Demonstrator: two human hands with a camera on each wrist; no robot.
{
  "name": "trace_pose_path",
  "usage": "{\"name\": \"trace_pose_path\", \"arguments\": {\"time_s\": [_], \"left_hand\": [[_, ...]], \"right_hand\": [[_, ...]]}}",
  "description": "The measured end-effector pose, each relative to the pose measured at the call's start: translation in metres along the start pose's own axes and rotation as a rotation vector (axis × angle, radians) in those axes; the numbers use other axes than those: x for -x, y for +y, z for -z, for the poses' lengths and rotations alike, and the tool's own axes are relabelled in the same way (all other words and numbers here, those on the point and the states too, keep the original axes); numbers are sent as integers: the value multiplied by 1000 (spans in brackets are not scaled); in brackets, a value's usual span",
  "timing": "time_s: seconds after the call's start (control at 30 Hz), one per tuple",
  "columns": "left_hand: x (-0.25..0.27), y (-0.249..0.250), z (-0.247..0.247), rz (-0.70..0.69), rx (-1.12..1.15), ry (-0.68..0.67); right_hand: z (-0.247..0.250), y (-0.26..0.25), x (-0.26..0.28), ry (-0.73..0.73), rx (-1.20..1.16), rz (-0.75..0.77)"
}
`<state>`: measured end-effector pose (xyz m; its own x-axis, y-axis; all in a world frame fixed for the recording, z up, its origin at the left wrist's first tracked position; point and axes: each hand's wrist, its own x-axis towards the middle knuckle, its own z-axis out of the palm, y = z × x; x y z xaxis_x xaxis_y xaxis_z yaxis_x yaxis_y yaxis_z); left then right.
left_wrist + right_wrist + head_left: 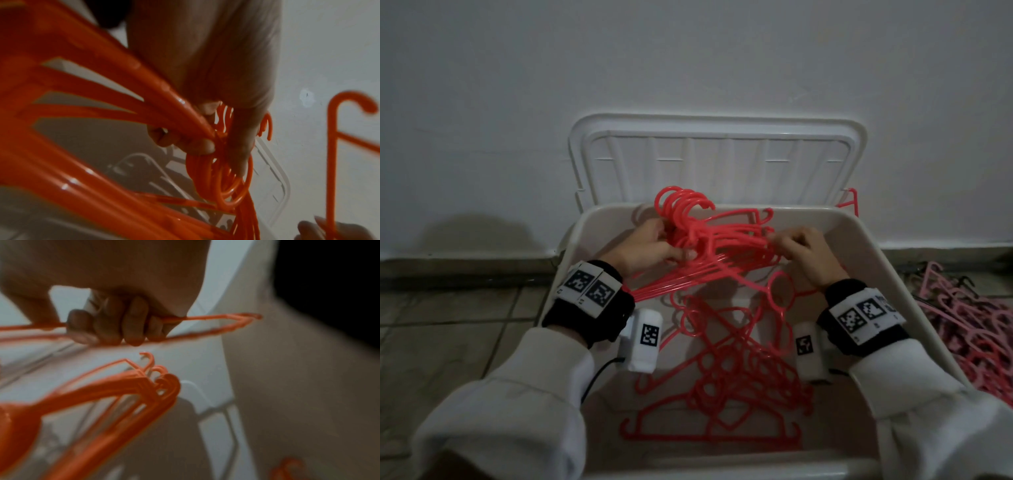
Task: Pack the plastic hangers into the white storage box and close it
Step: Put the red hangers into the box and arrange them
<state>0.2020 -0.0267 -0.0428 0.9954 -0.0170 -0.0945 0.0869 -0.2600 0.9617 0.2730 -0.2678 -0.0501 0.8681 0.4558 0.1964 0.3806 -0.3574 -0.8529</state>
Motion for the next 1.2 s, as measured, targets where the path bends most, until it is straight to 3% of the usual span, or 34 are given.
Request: {"name": "trace_pose_path", "arguments": {"time_s": [0.1,0.23,0.37,0.5,0.63,0.8,1.03,1.2], "left_hand": [[2,0,-2,17,68,-12],[3,3,-11,26,127,-13],[7,4,-15,23,234,-15],[8,4,-17,54,245,-14],[13,8,-15,73,273,-66],[21,11,-17,71,410,-101],[32,2,-21,93,521,-67],[37,-3,-24,77,474,-82]], "right_hand": [[-10,-7,0,82,-398,-142],[-32,-10,2,-29,-482,-201],[-45,-8,0,0,-625,-148],[-48,-11,6,84,-510,-105],[-42,-16,19,-14,-310,-190],[-40,-11,26,-198,-462,-494],[-51,-15,30,-266,-558,-590],[-63,-13,30,-288,-636,-645]]}}
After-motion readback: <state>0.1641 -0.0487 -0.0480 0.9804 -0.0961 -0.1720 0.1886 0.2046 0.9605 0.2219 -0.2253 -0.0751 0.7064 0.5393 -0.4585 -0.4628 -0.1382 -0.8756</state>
